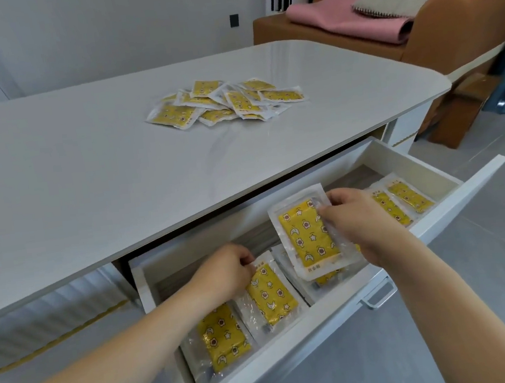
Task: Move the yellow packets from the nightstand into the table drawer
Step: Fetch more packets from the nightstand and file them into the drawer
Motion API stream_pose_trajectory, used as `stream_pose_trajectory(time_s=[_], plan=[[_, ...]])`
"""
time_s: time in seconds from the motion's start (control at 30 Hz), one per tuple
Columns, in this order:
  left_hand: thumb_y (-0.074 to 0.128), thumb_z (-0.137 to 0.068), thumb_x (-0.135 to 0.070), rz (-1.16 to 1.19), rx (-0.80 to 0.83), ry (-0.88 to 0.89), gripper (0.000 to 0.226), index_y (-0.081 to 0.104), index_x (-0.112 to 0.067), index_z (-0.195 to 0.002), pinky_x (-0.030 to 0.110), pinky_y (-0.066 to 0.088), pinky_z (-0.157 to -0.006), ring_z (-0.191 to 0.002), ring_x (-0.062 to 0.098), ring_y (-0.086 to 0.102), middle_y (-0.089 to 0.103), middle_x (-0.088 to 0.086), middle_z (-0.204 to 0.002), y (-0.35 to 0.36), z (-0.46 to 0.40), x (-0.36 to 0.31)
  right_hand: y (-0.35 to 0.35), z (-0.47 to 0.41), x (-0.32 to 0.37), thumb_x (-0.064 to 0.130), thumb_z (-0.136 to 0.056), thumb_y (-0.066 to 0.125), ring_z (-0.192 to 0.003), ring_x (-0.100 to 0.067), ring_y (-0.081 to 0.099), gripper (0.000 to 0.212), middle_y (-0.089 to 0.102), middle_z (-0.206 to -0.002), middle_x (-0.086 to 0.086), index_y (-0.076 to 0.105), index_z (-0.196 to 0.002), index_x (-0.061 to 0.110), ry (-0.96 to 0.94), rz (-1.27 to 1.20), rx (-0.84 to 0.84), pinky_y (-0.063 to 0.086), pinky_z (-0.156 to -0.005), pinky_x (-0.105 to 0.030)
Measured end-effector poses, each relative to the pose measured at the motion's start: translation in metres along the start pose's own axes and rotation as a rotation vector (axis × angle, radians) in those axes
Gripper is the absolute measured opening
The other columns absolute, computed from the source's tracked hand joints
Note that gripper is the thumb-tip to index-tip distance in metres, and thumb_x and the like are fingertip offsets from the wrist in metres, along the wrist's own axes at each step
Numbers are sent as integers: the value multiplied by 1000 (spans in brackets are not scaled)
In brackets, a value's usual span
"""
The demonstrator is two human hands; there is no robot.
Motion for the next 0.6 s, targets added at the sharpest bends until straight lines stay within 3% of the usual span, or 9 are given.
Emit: stream_pose_trajectory(time_s=[0.17,0.23,0.3,0.37,0.47,0.6], plan=[[61,-92,-23,52,-88,52,19,64,-25,-110,19,42,-68,-93,9,60,60,-7,-108,-15,1,-3,4,-2,-3,18,-99,54,-83,-27,72,18,75,-87,-8,69,-92,12,6,8,74,59,-81,-50],[59,-91,-11,272,-81,67,25,64,-26,-111,17,44,-72,-98,10,61,65,-7,-108,-28,-1,-9,6,-3,-3,18,-98,56,-79,-23,73,16,75,-84,-5,70,-92,13,5,19,106,59,-79,-46],[58,-89,0,579,3,83,34,64,-23,-113,28,51,-81,-102,14,62,68,-4,-108,-36,0,-15,10,-3,-3,18,-97,57,-80,-23,72,15,75,-85,-5,71,-92,14,-6,47,136,59,-80,-47],[59,-91,-2,725,58,101,31,64,-23,-115,37,52,-88,-102,16,63,70,-2,-108,-39,3,-20,16,-1,-1,17,-95,59,-83,-25,72,13,75,-87,-5,71,-92,15,-30,81,151,57,-83,-49],[67,-90,-14,675,87,97,24,64,-23,-112,37,54,-90,-100,19,67,72,0,-107,-36,3,-19,24,0,1,18,-93,60,-83,-25,69,13,73,-84,-4,70,-86,18,-81,150,153,57,-82,-46],[76,-81,-16,488,168,54,23,71,-21,-103,44,51,-99,-100,22,69,75,0,-101,-40,4,-10,37,4,1,10,-91,58,-76,-24,68,15,72,-82,-8,70,-84,17,-89,162,198,57,-75,-43]])
Point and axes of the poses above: each hand's wrist, its own z-axis away from the middle knuckle, its own y-axis out of the palm, x = y × z, the point moved 2 cm from there along -z, towards the middle knuckle
